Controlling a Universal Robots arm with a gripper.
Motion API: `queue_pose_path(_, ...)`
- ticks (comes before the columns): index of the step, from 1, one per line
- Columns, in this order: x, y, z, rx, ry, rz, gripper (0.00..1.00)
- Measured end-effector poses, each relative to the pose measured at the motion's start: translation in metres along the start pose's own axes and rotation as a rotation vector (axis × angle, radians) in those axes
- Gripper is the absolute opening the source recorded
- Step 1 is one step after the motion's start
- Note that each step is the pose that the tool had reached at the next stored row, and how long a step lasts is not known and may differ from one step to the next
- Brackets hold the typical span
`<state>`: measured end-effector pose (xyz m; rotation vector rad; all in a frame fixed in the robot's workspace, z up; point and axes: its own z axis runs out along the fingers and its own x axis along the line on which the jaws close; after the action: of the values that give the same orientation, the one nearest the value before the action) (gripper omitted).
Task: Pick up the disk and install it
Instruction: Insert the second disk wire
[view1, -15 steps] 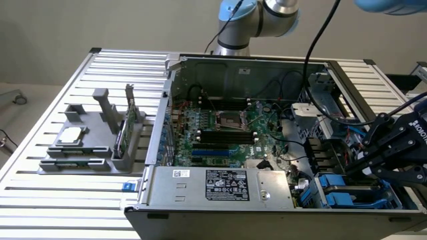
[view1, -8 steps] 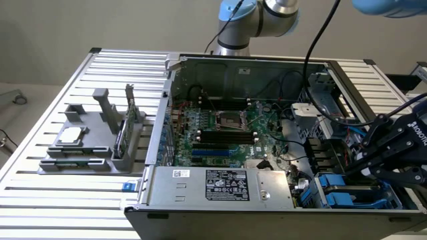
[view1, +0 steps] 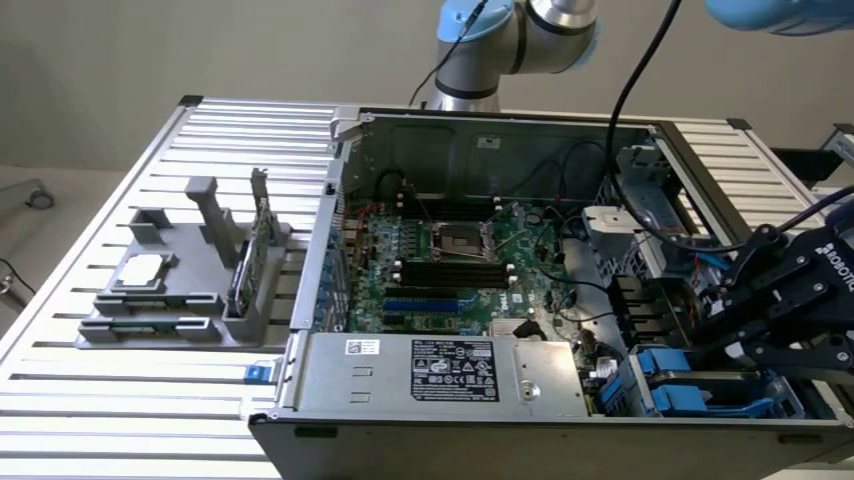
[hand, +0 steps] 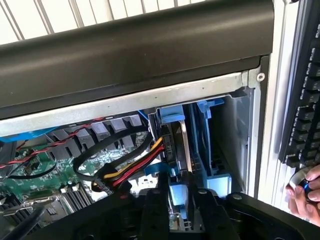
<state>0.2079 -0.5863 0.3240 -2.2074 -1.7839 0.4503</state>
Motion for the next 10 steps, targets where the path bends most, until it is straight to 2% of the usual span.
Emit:
queue_pose_path(3, 0.0, -0.0018, -0.0024, 0.0042, -0.0008, 0.0, 0.41)
queue_pose_path(5, -0.001, -0.0032, -0.0023, 0.0083, -0.0017, 0.0, 0.41)
queue_pose_path(6, -0.001, -0.0042, -0.0021, 0.0104, -0.0021, 0.0, 0.47)
queue_pose_path(7, -0.001, -0.0057, -0.0018, 0.0119, -0.0025, 0.0, 0.47)
queue_pose_path(10, -0.003, -0.0133, 0.0002, 0.0133, -0.0028, 0.0, 0.47)
